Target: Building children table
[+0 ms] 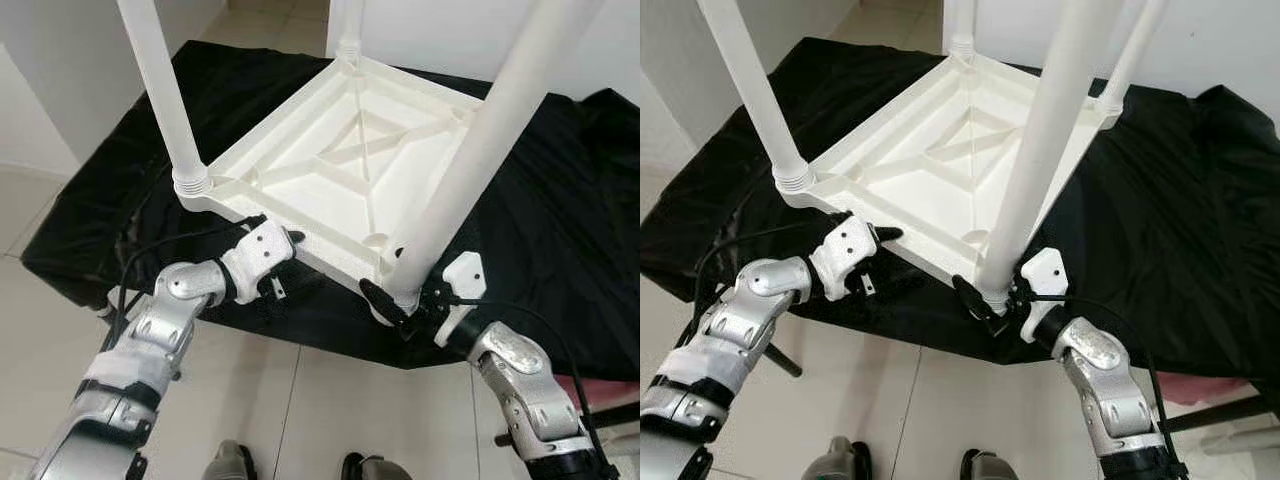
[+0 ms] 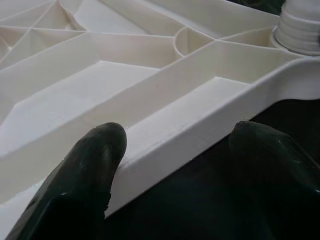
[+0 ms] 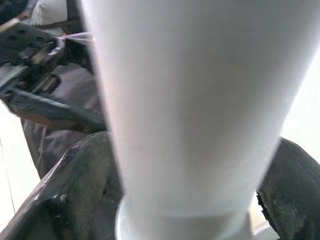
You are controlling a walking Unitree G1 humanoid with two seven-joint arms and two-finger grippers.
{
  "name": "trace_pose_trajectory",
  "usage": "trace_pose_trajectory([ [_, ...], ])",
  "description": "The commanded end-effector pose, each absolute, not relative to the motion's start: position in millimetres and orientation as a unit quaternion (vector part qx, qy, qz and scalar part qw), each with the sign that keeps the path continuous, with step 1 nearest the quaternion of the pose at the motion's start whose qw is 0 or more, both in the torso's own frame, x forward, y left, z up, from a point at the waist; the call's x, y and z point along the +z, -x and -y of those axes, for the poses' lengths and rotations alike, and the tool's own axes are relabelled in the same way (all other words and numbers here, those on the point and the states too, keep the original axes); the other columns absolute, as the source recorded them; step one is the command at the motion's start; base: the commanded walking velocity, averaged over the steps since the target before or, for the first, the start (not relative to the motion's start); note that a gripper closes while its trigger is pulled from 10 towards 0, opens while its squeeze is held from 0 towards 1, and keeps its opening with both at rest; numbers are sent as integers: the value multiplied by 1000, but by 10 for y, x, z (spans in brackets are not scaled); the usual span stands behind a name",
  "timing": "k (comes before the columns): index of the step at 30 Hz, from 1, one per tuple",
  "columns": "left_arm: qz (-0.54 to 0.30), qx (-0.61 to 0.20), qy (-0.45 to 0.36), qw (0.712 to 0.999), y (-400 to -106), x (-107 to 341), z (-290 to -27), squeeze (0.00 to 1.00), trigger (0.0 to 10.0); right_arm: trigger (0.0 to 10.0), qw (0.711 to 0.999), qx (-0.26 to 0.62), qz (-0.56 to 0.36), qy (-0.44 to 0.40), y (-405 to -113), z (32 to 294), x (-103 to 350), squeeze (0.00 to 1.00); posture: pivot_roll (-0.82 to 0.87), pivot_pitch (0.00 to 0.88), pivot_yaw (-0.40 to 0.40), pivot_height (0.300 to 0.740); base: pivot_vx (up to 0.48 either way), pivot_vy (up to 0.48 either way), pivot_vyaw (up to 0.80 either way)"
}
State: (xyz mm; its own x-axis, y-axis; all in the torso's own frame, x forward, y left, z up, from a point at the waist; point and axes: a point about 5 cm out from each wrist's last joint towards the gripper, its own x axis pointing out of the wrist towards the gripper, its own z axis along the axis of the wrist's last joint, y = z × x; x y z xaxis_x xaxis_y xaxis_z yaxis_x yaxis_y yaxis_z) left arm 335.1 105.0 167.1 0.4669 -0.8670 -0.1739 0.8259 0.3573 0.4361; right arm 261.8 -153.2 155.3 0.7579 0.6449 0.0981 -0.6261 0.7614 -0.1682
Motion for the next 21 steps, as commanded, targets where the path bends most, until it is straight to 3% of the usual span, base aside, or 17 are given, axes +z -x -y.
trace_pose_trajectory([
  [1,30,-532,-242,811,-3371,1613,-1031,0,10000,10000,939,331,72,64,-2580,1557,1535,0,-33,154,24,740,0,0,0],
  [15,-17,-535,-250,807,-3602,1547,-984,0,10000,10000,953,278,102,61,-2627,1610,1621,0,-57,152,58,740,0,0,0],
  [20,-3,-537,-217,815,-3602,1578,-972,0,10000,10000,958,261,109,58,-2637,1639,1643,0,-65,154,64,740,0,0,0],
  [21,11,-535,-174,827,-3605,1628,-967,0,10000,10000,960,251,109,59,-2641,1670,1645,0,-67,155,67,740,0,0,0],
])
